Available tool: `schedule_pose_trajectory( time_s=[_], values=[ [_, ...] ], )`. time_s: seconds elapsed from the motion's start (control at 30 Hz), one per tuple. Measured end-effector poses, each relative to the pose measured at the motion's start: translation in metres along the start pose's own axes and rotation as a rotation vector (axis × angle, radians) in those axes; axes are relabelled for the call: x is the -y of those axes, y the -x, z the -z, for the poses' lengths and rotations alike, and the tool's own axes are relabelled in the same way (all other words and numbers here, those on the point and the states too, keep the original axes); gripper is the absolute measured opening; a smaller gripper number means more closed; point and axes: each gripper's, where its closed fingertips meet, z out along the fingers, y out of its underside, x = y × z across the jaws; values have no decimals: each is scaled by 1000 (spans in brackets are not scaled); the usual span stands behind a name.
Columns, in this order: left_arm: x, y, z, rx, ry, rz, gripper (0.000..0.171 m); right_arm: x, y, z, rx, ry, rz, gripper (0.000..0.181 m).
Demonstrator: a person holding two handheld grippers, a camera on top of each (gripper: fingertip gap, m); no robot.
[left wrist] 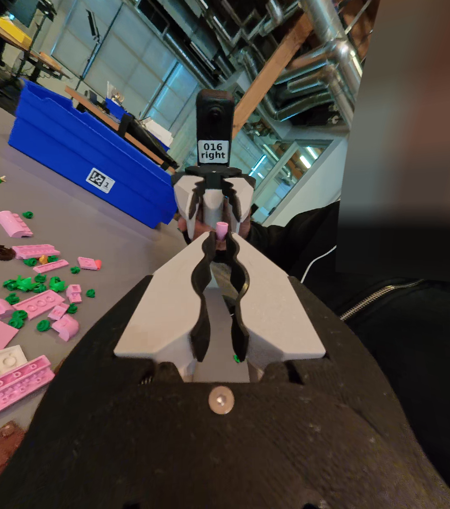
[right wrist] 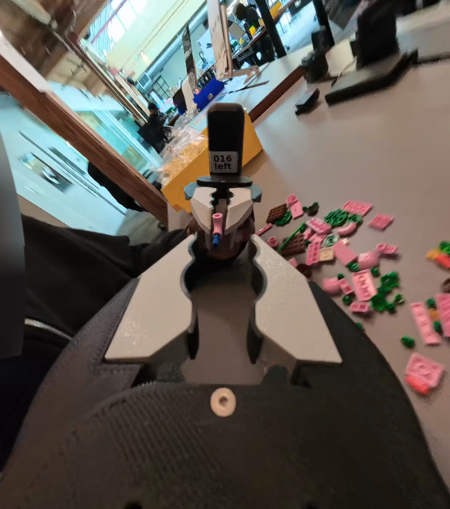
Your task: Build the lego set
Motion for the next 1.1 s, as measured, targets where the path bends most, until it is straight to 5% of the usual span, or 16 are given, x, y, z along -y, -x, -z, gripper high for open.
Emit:
schedule_pose_trajectory(
  time_s=[0.23, 0.43, 0.63, 1.1],
  values=[
    [-28, -17, -6, -229, 166, 201, 5, -23, 41, 12, 133, 67, 651, 61],
    [-66, -35, -17, -298, 395, 223, 5, -60, 45, 3, 124, 265, 994, 59],
    [-86, -44, -14, -349, 519, 303, 5, -80, 68, 1, 288, 392, 995, 43],
    [-103, -53, -13, -383, 614, 331, 4, -101, 72, -2, 356, 594, 980, 49]
  ],
)
